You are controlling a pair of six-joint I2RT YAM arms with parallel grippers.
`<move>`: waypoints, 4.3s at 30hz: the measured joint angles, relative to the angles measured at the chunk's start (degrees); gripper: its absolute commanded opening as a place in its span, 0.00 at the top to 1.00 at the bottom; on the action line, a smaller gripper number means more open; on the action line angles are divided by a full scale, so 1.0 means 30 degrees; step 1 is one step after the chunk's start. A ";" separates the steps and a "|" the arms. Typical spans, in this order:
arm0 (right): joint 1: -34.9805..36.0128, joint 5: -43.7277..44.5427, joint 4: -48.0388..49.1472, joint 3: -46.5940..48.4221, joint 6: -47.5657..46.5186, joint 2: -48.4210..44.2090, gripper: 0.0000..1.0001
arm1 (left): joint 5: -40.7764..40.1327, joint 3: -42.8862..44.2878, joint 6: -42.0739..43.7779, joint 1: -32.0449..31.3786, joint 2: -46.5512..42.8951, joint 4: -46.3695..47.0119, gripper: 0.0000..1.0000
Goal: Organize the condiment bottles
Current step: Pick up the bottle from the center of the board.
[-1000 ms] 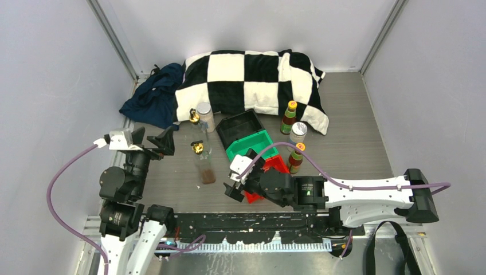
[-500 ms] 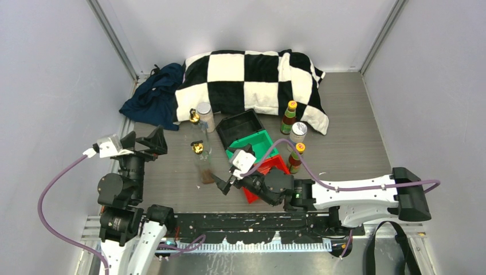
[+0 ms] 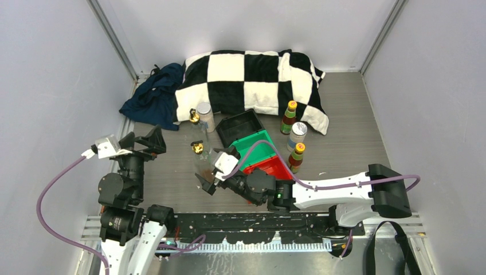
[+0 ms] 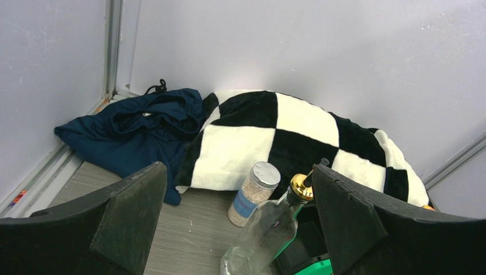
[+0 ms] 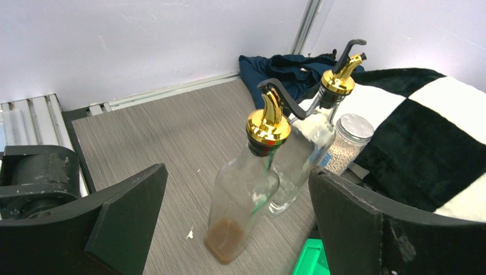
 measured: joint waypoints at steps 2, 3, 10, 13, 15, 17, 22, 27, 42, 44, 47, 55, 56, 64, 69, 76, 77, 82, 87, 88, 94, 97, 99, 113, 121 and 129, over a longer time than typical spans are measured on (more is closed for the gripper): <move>-0.0007 -0.0036 0.0117 0.0189 -0.0044 0.0226 0.01 | -0.0036 -0.0109 -0.0007 0.0000 0.0000 0.0000 0.02; -0.0058 -0.0087 0.0168 0.0277 -0.0066 0.0335 0.01 | -0.0066 -0.0189 -0.0007 0.0000 -0.0007 0.0000 0.02; -0.0852 -0.0772 0.0117 0.0838 -0.0015 0.0816 0.01 | -0.0109 -0.0306 -0.0058 0.0000 -0.0015 0.0036 0.03; -0.1625 -0.1297 -0.0015 0.1209 0.0160 0.1071 0.01 | -0.0109 -0.0306 -0.0066 -0.0007 -0.0015 0.0102 0.03; -0.1953 -0.1559 -0.0066 0.1428 0.0262 0.1246 0.01 | -0.0109 -0.0306 -0.0066 -0.0007 -0.0015 0.0138 0.03; -0.2353 -0.1887 -0.0124 0.1632 0.0408 0.1443 0.01 | -0.0109 -0.0306 -0.0066 -0.0007 -0.0015 0.0138 0.03; -0.3024 -0.2703 -0.0437 0.1982 0.0699 0.1923 0.01 | -0.0102 -0.0306 -0.0058 -0.0007 -0.0051 0.0175 0.03; -0.3351 -0.3417 -0.0656 0.2346 0.1020 0.2433 0.01 | -0.0095 -0.0306 -0.0058 -0.0007 -0.0066 0.0284 0.03; -0.3475 -0.4102 -0.0568 0.2659 0.1654 0.3009 0.00 | -0.0022 -0.0430 -0.0066 -0.0007 -0.0066 0.0415 0.03; -0.3490 -0.4102 -0.0423 0.2659 0.1763 0.3009 0.00 | 0.0007 -0.0452 -0.0066 -0.0007 -0.0066 0.0415 0.03; -0.3512 -0.4116 -0.0160 0.2652 0.2047 0.3045 0.00 | 0.0015 -0.0532 -0.0066 -0.0007 -0.0066 0.0430 0.03; -0.3810 -0.4226 0.0597 0.2528 0.2892 0.3213 0.00 | 0.0022 -0.0554 -0.0073 -0.0007 -0.0066 0.0430 0.04; -0.3861 -0.4240 0.0612 0.2521 0.3024 0.3286 0.00 | 0.0022 -0.0554 -0.0073 -0.0007 -0.0066 0.0430 0.04; -0.4109 -0.4408 0.0721 0.2302 0.3657 0.3920 0.00 | 0.0022 -0.0568 -0.0066 -0.0007 -0.0066 0.0430 0.04; -0.4226 -0.4539 0.0736 0.2266 0.3927 0.4197 0.00 | 0.0022 -0.0576 -0.0066 -0.0007 -0.0066 0.0430 0.04; -0.4342 -0.4758 0.0736 0.2266 0.4197 0.4532 0.01 | 0.0022 -0.0707 -0.0066 -0.0007 -0.0066 0.0430 0.04; -0.4342 -0.4794 0.0729 0.2266 0.4218 0.4583 0.01 | 0.0022 -0.0729 -0.0073 -0.0007 -0.0066 0.0430 0.04; -0.4350 -0.4896 0.0729 0.2266 0.4269 0.4699 0.03 | 0.0022 -0.0758 -0.0066 0.0000 -0.0066 0.0423 0.04; -0.4350 -0.4998 0.0729 0.2266 0.4320 0.4707 0.08 | 0.0022 -0.0772 -0.0066 -0.0007 -0.0066 0.0423 0.04; -0.4350 -0.5027 0.0729 0.2266 0.4328 0.4707 0.09 | 0.0022 -0.0780 -0.0066 -0.0007 -0.0066 0.0423 0.04; -0.4350 -0.5093 0.0729 0.2266 0.4335 0.4714 0.14 | 0.0022 -0.0816 -0.0073 -0.0007 -0.0066 0.0423 0.04; -0.4350 -0.5107 0.0736 0.2280 0.4335 0.4743 0.15 | 0.0022 -0.0823 -0.0073 -0.0007 -0.0066 0.0423 0.04; -0.4350 -0.5129 0.0736 0.2317 0.4335 0.4852 0.15 | 0.0022 -0.0831 -0.0073 -0.0007 -0.0066 0.0423 0.04; -0.4350 -0.5144 0.0729 0.2667 0.4962 0.5377 0.18 | 0.0029 -0.0882 -0.0080 -0.0007 -0.0066 0.0423 0.04; -0.4342 -0.4510 0.0692 0.3104 0.5355 0.5493 0.26 | 0.0029 -0.0882 -0.0131 -0.0007 -0.0066 0.0423 0.04; -0.4269 -0.3650 0.0546 0.3249 0.5472 0.5493 0.36 | 0.0029 -0.0882 -0.0168 -0.0007 -0.0066 0.0423 0.04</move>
